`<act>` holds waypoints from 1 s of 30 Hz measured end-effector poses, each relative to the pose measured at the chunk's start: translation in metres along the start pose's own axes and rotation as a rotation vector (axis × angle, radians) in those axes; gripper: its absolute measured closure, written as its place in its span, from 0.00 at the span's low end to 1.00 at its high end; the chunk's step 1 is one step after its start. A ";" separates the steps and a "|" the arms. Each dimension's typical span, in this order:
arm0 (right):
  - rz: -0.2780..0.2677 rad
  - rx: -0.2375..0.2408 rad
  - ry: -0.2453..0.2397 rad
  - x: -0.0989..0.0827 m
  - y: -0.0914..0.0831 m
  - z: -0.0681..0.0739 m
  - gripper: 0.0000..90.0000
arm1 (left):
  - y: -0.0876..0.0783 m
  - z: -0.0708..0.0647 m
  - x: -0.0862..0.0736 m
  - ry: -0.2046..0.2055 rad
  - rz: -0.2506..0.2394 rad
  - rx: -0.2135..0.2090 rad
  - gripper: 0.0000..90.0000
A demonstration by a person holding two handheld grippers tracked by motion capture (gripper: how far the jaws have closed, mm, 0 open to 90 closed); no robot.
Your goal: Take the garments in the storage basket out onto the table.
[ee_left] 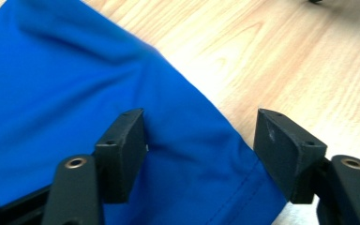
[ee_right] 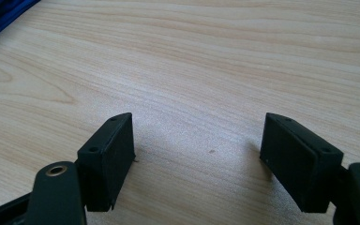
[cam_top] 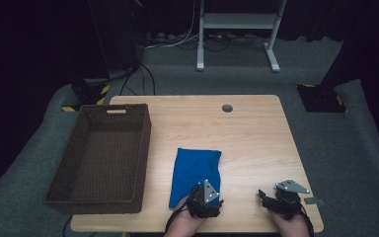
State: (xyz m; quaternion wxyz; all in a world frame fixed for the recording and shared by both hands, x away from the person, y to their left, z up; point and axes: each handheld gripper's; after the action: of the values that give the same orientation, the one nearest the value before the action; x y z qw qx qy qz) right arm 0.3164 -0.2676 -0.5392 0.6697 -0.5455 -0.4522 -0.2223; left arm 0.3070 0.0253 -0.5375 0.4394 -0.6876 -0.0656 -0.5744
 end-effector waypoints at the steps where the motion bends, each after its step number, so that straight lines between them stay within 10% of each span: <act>1: 0.000 0.000 -0.001 0.000 0.000 0.000 0.29 | 0.000 0.001 -0.001 -0.008 -0.004 0.001 0.39; 30: 0.000 0.003 0.002 0.000 0.000 0.000 0.29 | -0.021 0.051 -0.017 -0.116 -0.007 0.108 0.40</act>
State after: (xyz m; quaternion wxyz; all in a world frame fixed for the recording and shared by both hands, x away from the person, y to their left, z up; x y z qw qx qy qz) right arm 0.3164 -0.2679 -0.5392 0.6709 -0.5443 -0.4519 -0.2223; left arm 0.3264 0.0797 -0.5383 0.4693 -0.6947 -0.1241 -0.5308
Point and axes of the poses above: each handheld gripper's, and its own axes: y roughly forward along the jaws, x roughly out of its top, z roughly to its left, and after that the axes turned 10 degrees about -z, right-handed
